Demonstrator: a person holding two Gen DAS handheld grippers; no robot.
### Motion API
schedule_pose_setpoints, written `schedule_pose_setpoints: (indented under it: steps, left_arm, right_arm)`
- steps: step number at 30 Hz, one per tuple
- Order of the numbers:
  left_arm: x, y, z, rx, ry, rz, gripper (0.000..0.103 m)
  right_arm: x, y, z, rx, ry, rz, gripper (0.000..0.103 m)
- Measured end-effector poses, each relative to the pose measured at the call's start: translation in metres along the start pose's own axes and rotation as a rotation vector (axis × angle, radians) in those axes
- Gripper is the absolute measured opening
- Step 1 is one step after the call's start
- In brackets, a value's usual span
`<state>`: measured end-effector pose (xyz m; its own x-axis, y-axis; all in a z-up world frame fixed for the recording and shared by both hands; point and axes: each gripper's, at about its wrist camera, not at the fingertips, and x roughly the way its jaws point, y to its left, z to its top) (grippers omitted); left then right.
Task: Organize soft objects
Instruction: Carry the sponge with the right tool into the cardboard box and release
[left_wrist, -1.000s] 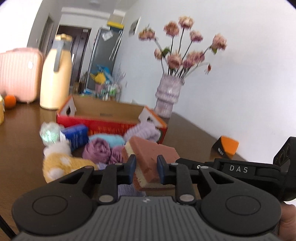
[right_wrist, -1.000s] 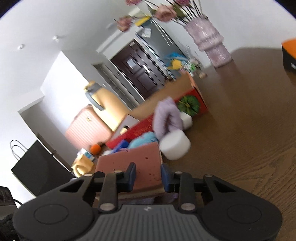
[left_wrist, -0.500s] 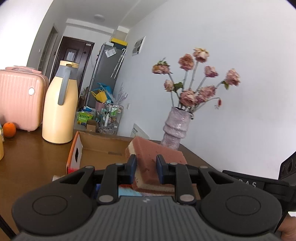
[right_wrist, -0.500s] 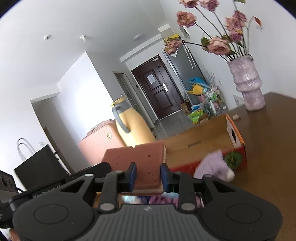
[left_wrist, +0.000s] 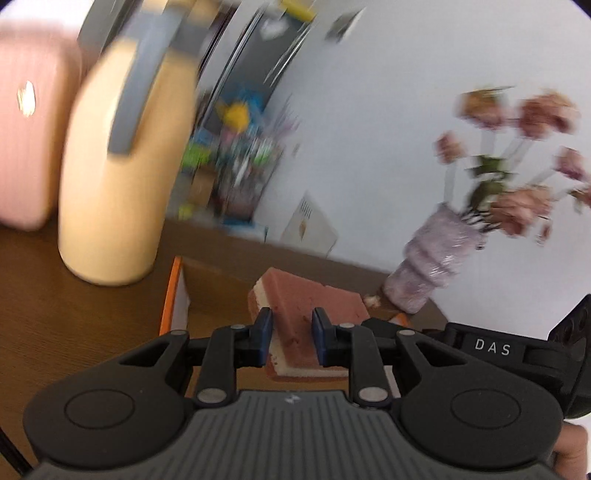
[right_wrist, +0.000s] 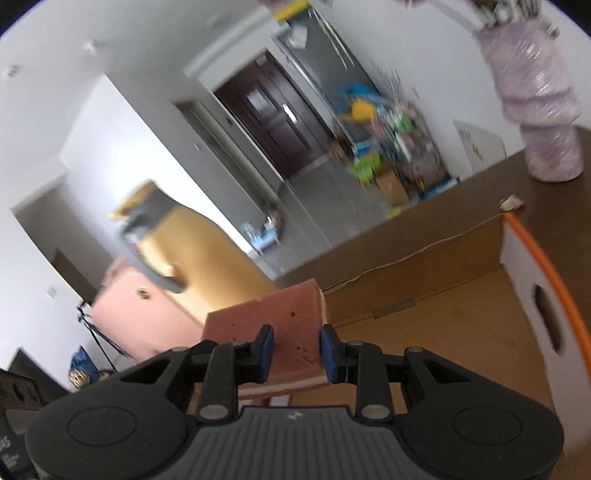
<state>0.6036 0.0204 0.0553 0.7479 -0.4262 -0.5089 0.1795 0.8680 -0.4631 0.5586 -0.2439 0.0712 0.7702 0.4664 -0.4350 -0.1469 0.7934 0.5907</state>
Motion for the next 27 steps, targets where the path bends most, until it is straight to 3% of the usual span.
schedule_pose_setpoints:
  steps: [2, 6, 12, 14, 16, 21, 27]
  left_arm:
    - [0.023, 0.010, 0.007, -0.020, 0.030, 0.026, 0.023]
    - [0.058, 0.014, 0.013, 0.034, 0.087, 0.106, 0.023]
    - [0.088, 0.035, 0.018, -0.004, 0.186, 0.181, 0.023]
    - [0.085, 0.036, 0.016, 0.022, 0.180, 0.181, 0.033]
    - [0.082, 0.035, 0.017, 0.035, 0.183, 0.167, 0.047]
    - [0.057, 0.028, 0.022, 0.045, 0.127, 0.174, 0.065]
    - [-0.008, 0.016, 0.034, 0.061, 0.009, 0.150, 0.074]
  right_arm:
    - [0.037, -0.008, 0.016, 0.016, 0.053, -0.024, 0.027]
    - [0.096, -0.023, 0.029, 0.055, 0.127, -0.090, 0.028]
    - [0.153, -0.044, 0.026, 0.106, 0.222, -0.141, 0.028]
    - [0.163, -0.049, 0.024, 0.124, 0.235, -0.141, 0.029]
    - [0.170, -0.049, 0.020, 0.118, 0.261, -0.143, 0.029]
    - [0.162, -0.045, 0.020, 0.087, 0.247, -0.177, 0.035]
    - [0.111, -0.036, 0.039, 0.027, 0.162, -0.181, 0.042]
